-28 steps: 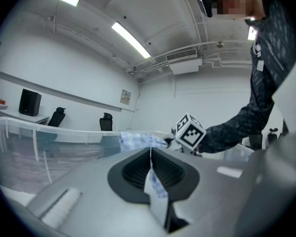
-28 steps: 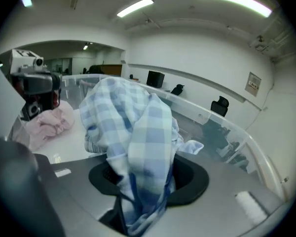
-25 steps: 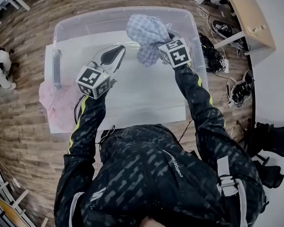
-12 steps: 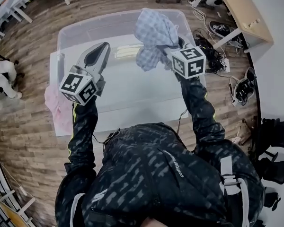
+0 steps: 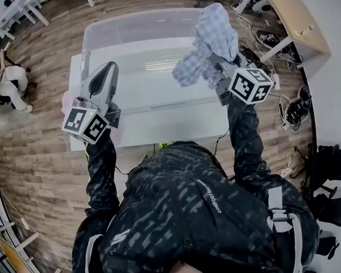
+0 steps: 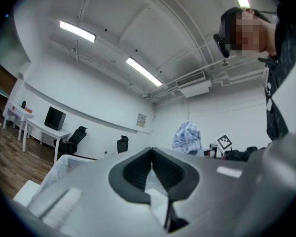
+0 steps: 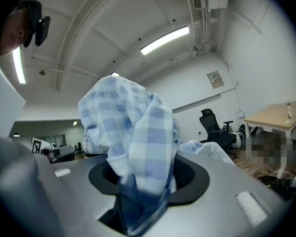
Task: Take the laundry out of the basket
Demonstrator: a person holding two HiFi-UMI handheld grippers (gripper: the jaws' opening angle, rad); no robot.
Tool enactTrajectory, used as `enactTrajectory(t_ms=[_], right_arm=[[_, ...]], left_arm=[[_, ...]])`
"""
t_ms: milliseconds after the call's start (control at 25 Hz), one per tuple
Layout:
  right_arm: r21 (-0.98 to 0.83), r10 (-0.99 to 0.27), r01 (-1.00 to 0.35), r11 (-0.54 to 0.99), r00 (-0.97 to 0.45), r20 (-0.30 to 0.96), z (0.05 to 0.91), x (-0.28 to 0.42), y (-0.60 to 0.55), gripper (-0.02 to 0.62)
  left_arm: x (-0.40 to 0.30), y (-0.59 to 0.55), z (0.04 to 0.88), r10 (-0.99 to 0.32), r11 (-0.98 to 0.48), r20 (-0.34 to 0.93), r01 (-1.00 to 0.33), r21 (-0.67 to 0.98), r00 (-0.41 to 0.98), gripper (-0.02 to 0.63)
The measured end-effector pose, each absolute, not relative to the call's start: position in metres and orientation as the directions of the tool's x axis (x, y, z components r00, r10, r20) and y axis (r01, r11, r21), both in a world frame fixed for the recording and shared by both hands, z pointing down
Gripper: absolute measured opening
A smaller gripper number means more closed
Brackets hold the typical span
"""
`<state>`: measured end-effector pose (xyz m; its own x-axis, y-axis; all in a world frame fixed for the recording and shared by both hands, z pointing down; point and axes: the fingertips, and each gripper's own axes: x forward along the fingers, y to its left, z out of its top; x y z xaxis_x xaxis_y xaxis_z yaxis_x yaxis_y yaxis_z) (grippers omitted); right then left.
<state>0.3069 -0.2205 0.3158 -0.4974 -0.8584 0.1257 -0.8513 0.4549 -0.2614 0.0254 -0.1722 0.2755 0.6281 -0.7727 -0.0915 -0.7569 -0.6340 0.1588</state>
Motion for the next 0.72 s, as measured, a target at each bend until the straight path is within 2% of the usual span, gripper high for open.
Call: enactTrajectory(t_ms=[520, 720], right_arm=[[-0.462, -0.832, -0.723, 0.514, -0.551, -0.064, 0.277, 0.299, -0.098, 0.216], [-0.492, -0.808, -0.683, 0.540, -0.584, -0.076, 0.281, 0.288, -0.039, 0.219]], left_arm=[[-0.006, -0.034, 0.279, -0.801, -0.598, -0.121, -0.772, 0.213, 0.587, 0.006], [-0.013, 0.025, 0.294, -0.808, -0.586, -0.106, -0.772, 0.248, 0.579, 0.006]])
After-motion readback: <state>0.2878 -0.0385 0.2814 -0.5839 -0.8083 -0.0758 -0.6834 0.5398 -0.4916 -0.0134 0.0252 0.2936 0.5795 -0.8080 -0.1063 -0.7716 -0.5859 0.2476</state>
